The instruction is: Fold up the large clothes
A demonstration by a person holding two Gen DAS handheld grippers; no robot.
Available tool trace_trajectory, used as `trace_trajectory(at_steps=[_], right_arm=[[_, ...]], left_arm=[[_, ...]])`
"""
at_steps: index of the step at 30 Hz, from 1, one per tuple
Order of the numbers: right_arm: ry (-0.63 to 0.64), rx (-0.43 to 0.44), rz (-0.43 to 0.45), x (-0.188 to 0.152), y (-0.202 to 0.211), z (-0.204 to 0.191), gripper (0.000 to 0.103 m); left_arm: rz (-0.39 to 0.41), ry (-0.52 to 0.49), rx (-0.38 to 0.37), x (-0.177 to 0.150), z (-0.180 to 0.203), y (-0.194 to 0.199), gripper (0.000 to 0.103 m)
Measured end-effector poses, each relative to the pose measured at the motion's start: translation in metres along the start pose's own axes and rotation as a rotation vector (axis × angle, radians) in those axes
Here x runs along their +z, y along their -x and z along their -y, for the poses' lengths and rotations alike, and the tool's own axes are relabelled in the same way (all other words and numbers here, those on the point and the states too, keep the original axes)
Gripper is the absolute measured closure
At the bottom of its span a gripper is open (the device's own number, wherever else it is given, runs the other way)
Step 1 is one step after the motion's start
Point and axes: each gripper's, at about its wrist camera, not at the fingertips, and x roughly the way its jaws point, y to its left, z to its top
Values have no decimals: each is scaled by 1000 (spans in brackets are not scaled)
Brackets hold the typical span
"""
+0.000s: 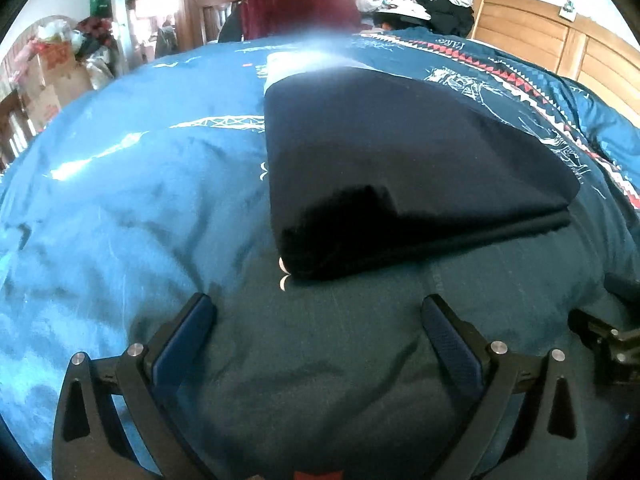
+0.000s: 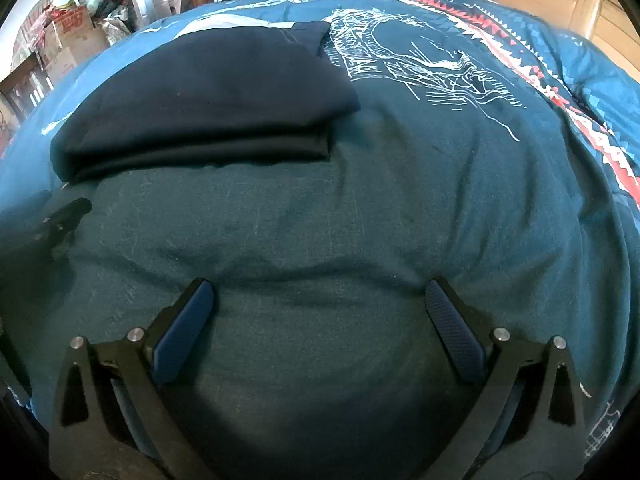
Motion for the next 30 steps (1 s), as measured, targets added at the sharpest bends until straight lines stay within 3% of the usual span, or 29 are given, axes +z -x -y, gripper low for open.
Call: trace_trajectory(at_steps=[30], right_arm=[[23, 0, 7, 2, -2, -1, 0]], left_arm=[[6, -12, 12, -4, 2, -4, 0]])
